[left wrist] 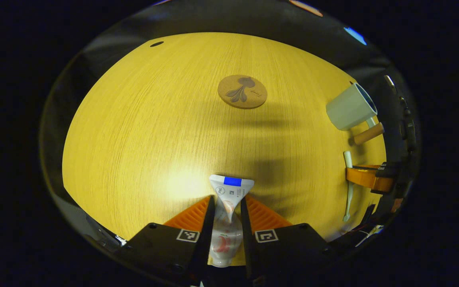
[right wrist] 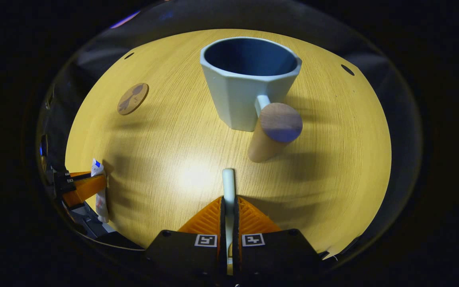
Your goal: Put the toothbrush and toothpaste on the desktop into the cup, then pick up the cup and place it on the coaster on the desktop.
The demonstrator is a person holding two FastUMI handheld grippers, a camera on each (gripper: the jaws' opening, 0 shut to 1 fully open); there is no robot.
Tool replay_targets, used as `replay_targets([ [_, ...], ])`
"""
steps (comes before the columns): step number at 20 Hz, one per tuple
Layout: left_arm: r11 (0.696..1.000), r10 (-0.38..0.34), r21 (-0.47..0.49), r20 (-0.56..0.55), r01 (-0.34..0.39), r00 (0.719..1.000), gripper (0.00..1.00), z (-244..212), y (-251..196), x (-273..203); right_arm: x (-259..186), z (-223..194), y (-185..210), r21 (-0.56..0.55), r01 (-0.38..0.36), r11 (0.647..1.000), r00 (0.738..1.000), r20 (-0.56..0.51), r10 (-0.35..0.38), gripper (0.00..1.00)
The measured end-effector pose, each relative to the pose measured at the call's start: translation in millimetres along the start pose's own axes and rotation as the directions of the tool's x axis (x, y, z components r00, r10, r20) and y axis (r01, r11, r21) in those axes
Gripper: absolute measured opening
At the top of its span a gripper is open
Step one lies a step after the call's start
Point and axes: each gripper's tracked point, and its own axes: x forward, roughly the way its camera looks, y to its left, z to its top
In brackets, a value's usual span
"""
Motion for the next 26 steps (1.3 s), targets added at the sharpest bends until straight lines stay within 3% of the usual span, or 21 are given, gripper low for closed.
replay_targets([
  [2, 1.000, 0.002, -0.002, -0.001, -0.002, 1.000, 0.19, 0, -5, 1, 1, 0, 0, -0.004, 0.000, 1.000, 1.000, 0.002, 0.000, 0.08],
  [3, 1.000, -0.004, 0.002, 0.002, 0.004, 1.000, 0.15, 2, -6, 0, 0, 0, 0, -0.013, -0.003, 1.000, 1.000, 0.007, 0.003, 0.08],
  [9, 0.995, -0.096, 0.007, 0.058, 0.096, 0.994, 0.02, 12, -10, -7, -6, 0, 0, -0.023, -0.033, 0.999, 0.995, 0.096, 0.035, 0.08],
  [15, 0.982, -0.184, -0.011, 0.175, 0.189, 0.967, 0.00, 41, -15, -34, -15, -3, -7, 0.068, -0.098, 0.993, 0.967, 0.241, 0.079, 0.04],
  [17, 0.980, -0.199, 0.014, 0.217, 0.200, 0.956, 0.01, 50, -19, -41, -30, 1, -12, 0.081, -0.125, 0.989, 0.940, 0.330, 0.092, 0.03],
  [20, 0.975, -0.222, 0.082, 0.352, 0.207, 0.909, 0.00, 76, -25, -65, -72, 12, -11, 0.096, -0.186, 0.978, 0.879, 0.460, 0.122, 0.03],
  [23, 0.963, -0.266, 0.159, 0.442, 0.217, 0.857, 0.00, 97, -40, -86, -119, 38, -6, 0.093, -0.264, 0.960, 0.784, 0.600, 0.158, 0.03],
  [26, 0.941, -0.340, 0.191, 0.505, 0.281, 0.793, 0.01, 119, -68, -109, -160, 65, 1, 0.053, -0.352, 0.935, 0.680, 0.701, 0.216, 0.03],
])
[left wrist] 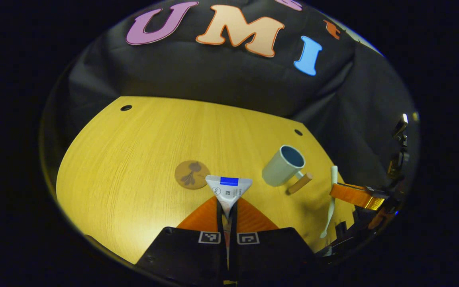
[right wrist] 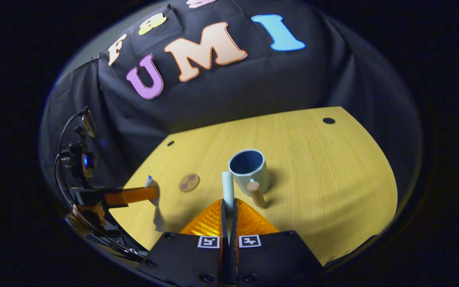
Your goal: Put the toothbrush and toothpaste on the desktop into the cup, then pick up the cup and place it on the coaster on the desktop.
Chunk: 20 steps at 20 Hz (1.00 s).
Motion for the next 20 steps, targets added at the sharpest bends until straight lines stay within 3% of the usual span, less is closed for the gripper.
replay_targets([
  [5, 0.998, -0.054, 0.045, 0.096, 0.050, 0.994, 0.00, 44, -25, 1, 4, 78, 14, -0.005, -0.065, 0.998, 0.976, 0.208, 0.065, 0.03],
  [11, 0.995, -0.096, 0.030, 0.203, 0.092, 0.975, 0.00, 84, -44, 9, 27, 164, 5, 0.019, -0.080, 0.997, 0.907, 0.417, 0.065, 0.03],
  [14, 0.993, -0.119, 0.047, 0.246, 0.111, 0.962, 0.00, 98, -52, 12, 49, 176, -9, 0.001, -0.039, 0.999, 0.884, 0.467, 0.034, 0.03],
  [20, 0.991, -0.116, 0.097, 0.279, 0.092, 0.953, 0.00, 114, -61, 28, 109, 152, -38, -0.070, 0.055, 0.996, 0.890, 0.455, -0.017, 0.03],
])
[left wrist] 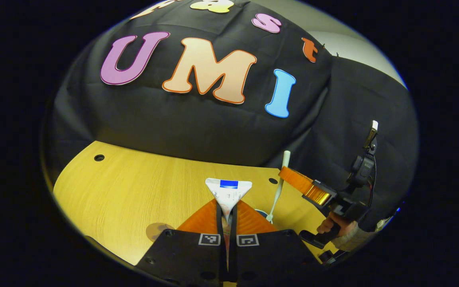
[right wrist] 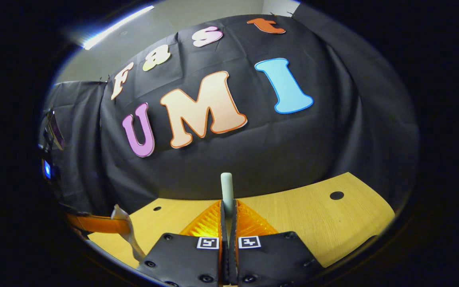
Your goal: Put the toothbrush and toothpaste on the desktop into the cup, then pick up the cup and place it on the coaster on the desktop.
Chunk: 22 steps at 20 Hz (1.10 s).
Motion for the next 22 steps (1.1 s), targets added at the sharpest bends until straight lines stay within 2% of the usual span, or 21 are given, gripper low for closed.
replay_targets([
  [4, 0.999, -0.036, -0.029, 0.008, 0.036, 0.999, 0.00, -2, -14, 9, -1, -30, -4, -0.007, 0.006, 1.000, 1.000, -0.026, -0.006, 0.04],
  [9, 0.996, -0.033, -0.076, 0.044, 0.036, 0.998, 0.00, 2, -17, 14, -9, -57, -12, 0.010, 0.012, 1.000, 0.997, -0.075, -0.011, 0.05],
  [15, 0.999, -0.022, -0.034, 0.037, 0.023, 0.999, 0.00, 3, -22, 14, -35, -67, -14, 0.035, 0.007, 0.999, 0.986, -0.165, -0.001, 0.15],
  [16, 0.999, -0.028, -0.029, 0.045, 0.030, 0.999, 0.00, 6, -25, 14, -42, -63, -16, 0.042, 0.009, 0.999, 0.986, -0.168, -0.001, 0.25],
  [19, 0.999, -0.047, -0.020, 0.063, 0.048, 0.997, 0.00, 10, -35, 15, -61, -46, -34, 0.030, 0.060, 0.998, 0.988, -0.142, -0.055, 0.96],
  [20, 0.998, -0.054, -0.020, 0.067, 0.055, 0.996, 0.00, 11, -38, 18, -69, -43, -43, 0.015, 0.086, 0.996, 0.987, -0.137, -0.084, 0.94],
  [22, 0.997, -0.070, -0.031, 0.076, 0.072, 0.995, 0.00, 13, -47, 23, -84, -44, -60, -0.010, 0.128, 0.992, 0.981, -0.147, -0.128, 0.99],
])
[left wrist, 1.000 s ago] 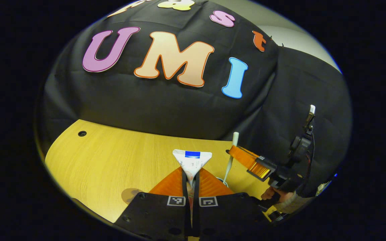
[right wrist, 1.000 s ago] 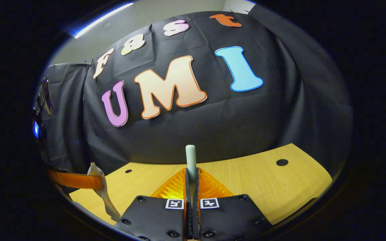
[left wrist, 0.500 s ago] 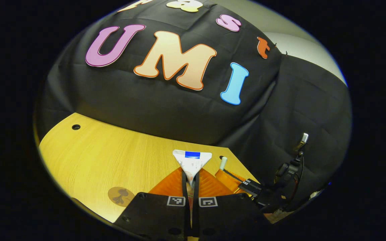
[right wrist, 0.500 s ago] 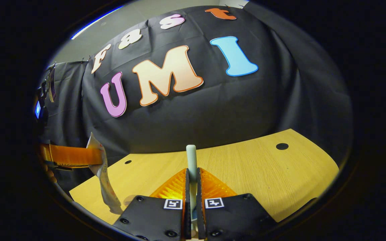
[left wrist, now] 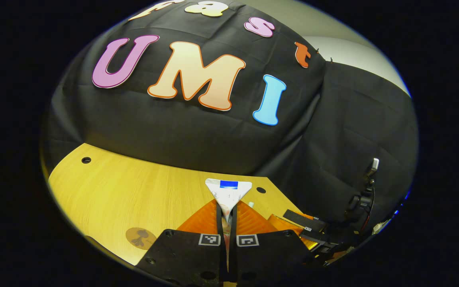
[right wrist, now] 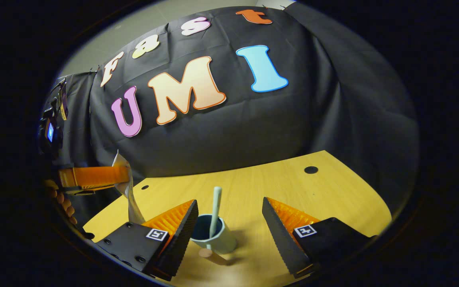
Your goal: Put the toothbrush and toothpaste on the desktop into the cup, then pick up the cup and place it on the coaster on the desktop.
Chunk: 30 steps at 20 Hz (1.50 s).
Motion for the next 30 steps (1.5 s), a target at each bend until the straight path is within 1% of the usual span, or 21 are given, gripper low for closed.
replay_targets([
  [2, 1.000, -0.020, -0.023, 0.009, 0.020, 1.000, 0.00, -1, -9, 10, -16, -6, -20, -0.003, 0.037, 0.999, 0.999, -0.016, -0.037, 0.98],
  [3, 0.999, -0.033, -0.035, 0.016, 0.034, 0.999, 0.00, -2, -14, 15, -25, -10, -28, 0.000, 0.057, 0.998, 0.998, -0.031, -0.057, 0.95],
  [4, 0.998, -0.045, -0.042, 0.024, 0.046, 0.999, 0.00, -3, -19, 21, -33, -14, -38, 0.006, 0.073, 0.997, 0.996, -0.047, -0.073, 0.98],
  [5, 0.997, -0.056, -0.044, 0.037, 0.058, 0.998, 0.00, -3, -23, 29, -39, -15, -46, 0.013, 0.086, 0.996, 0.995, -0.051, -0.085, 0.98],
  [7, 0.996, -0.077, -0.029, 0.059, 0.079, 0.995, 0.00, -6, -30, 44, -53, -11, -61, 0.016, 0.112, 0.994, 0.993, -0.045, -0.111, 0.98],
  [11, 0.997, -0.074, 0.028, 0.086, 0.071, 0.994, 0.00, -17, -30, 67, -78, -11, -99, -0.036, 0.189, 0.981, 0.980, -0.047, -0.191, 0.99],
  [12, 0.996, -0.088, 0.034, 0.088, 0.085, 0.992, 0.00, -22, -32, 72, -86, -8, -107, -0.041, 0.206, 0.978, 0.977, -0.043, -0.207, 0.94],
  [13, 0.994, -0.102, 0.033, 0.085, 0.100, 0.991, 0.00, -28, -34, 75, -91, -4, -113, -0.040, 0.219, 0.975, 0.975, -0.037, -0.221, 0.94],
  [14, 0.993, -0.112, 0.032, 0.076, 0.109, 0.991, 0.00, -35, -35, 79, -95, -3, -119, -0.039, 0.232, 0.972, 0.972, -0.032, -0.233, 0.98],
  [15, 0.994, -0.110, 0.035, 0.070, 0.108, 0.991, 0.00, -42, -33, 81, -97, -1, -125, -0.046, 0.245, 0.968, 0.969, -0.031, -0.246, 0.94],
  [16, 0.994, -0.103, 0.040, 0.063, 0.101, 0.993, 0.00, -48, -31, 83, -98, 1, -128, -0.061, 0.255, 0.965, 0.966, -0.031, -0.257, 0.98],
  [17, 0.994, -0.098, 0.044, 0.052, 0.095, 0.994, 0.00, -54, -28, 84, -99, 2, -132, -0.078, 0.263, 0.962, 0.964, -0.027, -0.266, 0.99],
  [18, 0.995, -0.095, 0.042, 0.043, 0.093, 0.995, 0.00, -60, -26, 85, -100, 3, -134, -0.095, 0.267, 0.959, 0.962, -0.026, -0.270, 0.94],
  [19, 0.994, -0.099, 0.040, 0.041, 0.097, 0.994, 0.00, -62, -26, 85, -100, 3, -134, -0.108, 0.266, 0.958, 0.962, -0.030, -0.270, 0.98],
  [21, 0.993, -0.116, 0.043, 0.041, 0.114, 0.992, 0.00, -66, -28, 87, -96, 0, -131, -0.114, 0.259, 0.959, 0.963, -0.042, -0.265, 0.98],
  [26, 0.987, -0.157, 0.043, 0.020, 0.156, 0.987, 0.06, -72, -27, 82, -89, -2, -122, -0.126, 0.256, 0.958, 0.963, -0.053, -0.264, 0.99],
  [27, 0.985, -0.167, 0.034, 0.027, 0.166, 0.986, 0.10, -70, -27, 78, -88, -1, -120, -0.134, 0.258, 0.957, 0.963, -0.051, -0.266, 0.95],
  [28, 0.983, -0.183, 0.025, 0.025, 0.182, 0.983, 0.10, -71, -28, 76, -88, -1, -120, -0.141, 0.260, 0.955, 0.962, -0.050, -0.269, 0.99],
  [29, 0.980, -0.196, 0.020, 0.012, 0.196, 0.981, 0.16, -74, -28, 72, -88, 0, -118, -0.143, 0.262, 0.954, 0.961, -0.050, -0.271, 0.95],
  [30, 0.979, -0.205, 0.017, 0.003, 0.205, 0.979, 0.20, -76, -28, 68, -88, -1, -116, -0.139, 0.262, 0.955, 0.961, -0.052, -0.272, 0.99],
])
